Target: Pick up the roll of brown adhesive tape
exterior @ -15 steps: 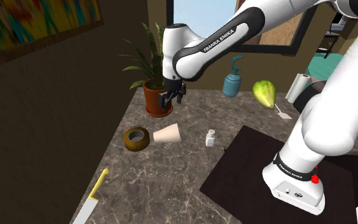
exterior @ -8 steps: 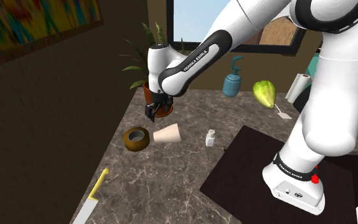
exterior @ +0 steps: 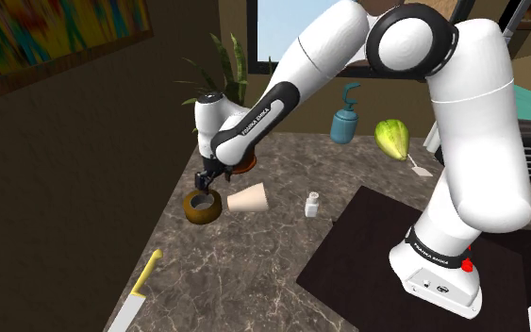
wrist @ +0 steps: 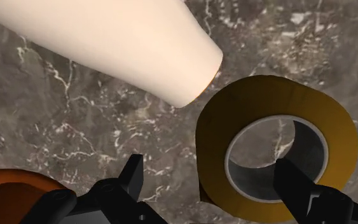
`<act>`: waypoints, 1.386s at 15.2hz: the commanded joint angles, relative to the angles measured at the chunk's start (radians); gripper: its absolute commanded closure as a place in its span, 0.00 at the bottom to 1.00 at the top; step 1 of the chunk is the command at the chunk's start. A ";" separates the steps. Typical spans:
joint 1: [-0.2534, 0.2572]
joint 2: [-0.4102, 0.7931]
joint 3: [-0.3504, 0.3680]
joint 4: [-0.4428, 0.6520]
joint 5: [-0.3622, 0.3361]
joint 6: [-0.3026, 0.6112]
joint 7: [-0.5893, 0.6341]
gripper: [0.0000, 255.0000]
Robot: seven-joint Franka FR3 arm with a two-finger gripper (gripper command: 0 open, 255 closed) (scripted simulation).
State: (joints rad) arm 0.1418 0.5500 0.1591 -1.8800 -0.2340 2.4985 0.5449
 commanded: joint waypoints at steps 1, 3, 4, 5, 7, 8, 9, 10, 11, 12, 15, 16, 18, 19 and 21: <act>0.022 0.078 -0.008 0.086 -0.011 -0.007 0.016 0.00; 0.025 0.098 -0.013 0.088 -0.016 0.010 0.021 0.00; 0.027 0.108 -0.015 0.090 -0.018 0.018 0.023 0.00; 0.028 0.118 -0.017 0.092 -0.020 0.026 0.025 0.00; 0.031 0.139 -0.022 0.097 -0.025 0.043 0.029 0.00; 0.033 0.149 -0.024 0.099 -0.027 0.051 0.031 0.00; 0.034 0.155 -0.025 0.101 -0.029 0.055 0.032 0.00; 0.034 0.156 -0.025 0.101 -0.029 0.055 0.032 0.00; 0.034 0.157 -0.026 0.102 -0.029 0.056 0.032 1.00; 0.034 0.157 -0.026 0.103 -0.029 0.055 0.032 1.00; 0.034 0.157 -0.026 0.103 -0.029 0.055 0.032 1.00; 0.034 0.157 -0.026 0.103 -0.029 0.055 0.032 1.00; 0.034 0.157 -0.026 0.103 -0.029 0.055 0.032 1.00; 0.034 0.156 -0.026 0.102 -0.029 0.055 0.032 1.00; 0.032 0.145 -0.023 0.098 -0.027 0.047 0.030 1.00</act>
State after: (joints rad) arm 0.1745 0.6998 0.1346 -1.7813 -0.2616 2.5503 0.5758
